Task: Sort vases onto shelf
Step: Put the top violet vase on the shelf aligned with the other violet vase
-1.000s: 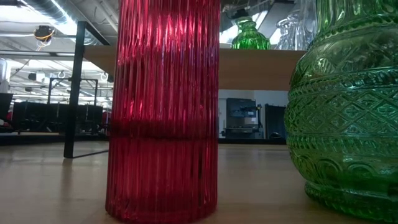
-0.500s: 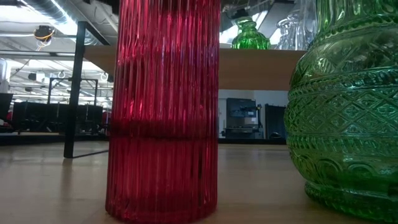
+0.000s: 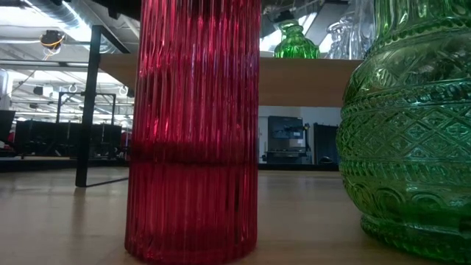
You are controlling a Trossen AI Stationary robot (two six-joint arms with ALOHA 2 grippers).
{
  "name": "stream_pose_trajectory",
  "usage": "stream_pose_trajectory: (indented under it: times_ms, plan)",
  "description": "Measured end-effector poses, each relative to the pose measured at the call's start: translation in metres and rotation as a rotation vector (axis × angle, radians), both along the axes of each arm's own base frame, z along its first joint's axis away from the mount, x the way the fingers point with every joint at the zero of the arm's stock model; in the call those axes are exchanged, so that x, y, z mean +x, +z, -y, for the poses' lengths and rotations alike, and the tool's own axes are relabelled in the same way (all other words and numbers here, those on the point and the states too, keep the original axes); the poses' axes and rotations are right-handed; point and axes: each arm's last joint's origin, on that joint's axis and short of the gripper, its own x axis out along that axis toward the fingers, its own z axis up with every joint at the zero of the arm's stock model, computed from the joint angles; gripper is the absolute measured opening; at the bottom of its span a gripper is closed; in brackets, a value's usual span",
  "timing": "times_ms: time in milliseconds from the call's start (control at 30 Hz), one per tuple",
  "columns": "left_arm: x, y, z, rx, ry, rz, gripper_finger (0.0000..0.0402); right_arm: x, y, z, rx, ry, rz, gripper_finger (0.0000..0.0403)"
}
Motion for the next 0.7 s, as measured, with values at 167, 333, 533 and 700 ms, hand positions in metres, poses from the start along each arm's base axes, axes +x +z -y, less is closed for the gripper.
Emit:
stream_pose_trajectory:
  times_ms: [167, 333, 533, 700]
  plan:
    - [0.001, -0.001, -0.003, -0.021, 0.021, 0.001, 0.0238, 0.000, 0.000, 0.000, 0.013, -0.005, 0.006, 0.0040]
    - [0.001, -0.001, -0.004, -0.007, 0.017, -0.005, 0.0250, 0.000, 0.000, 0.000, 0.019, -0.008, 0.006, 0.0040]
    - [0.005, 0.009, -0.003, 0.028, 0.003, 0.015, 0.0250, 0.000, 0.000, 0.000, 0.023, 0.000, 0.005, 0.0040]
    - [0.011, 0.028, -0.002, 0.103, 0.038, 0.045, 0.0250, 0.000, 0.000, -0.001, 0.026, 0.006, 0.004, 0.0040]
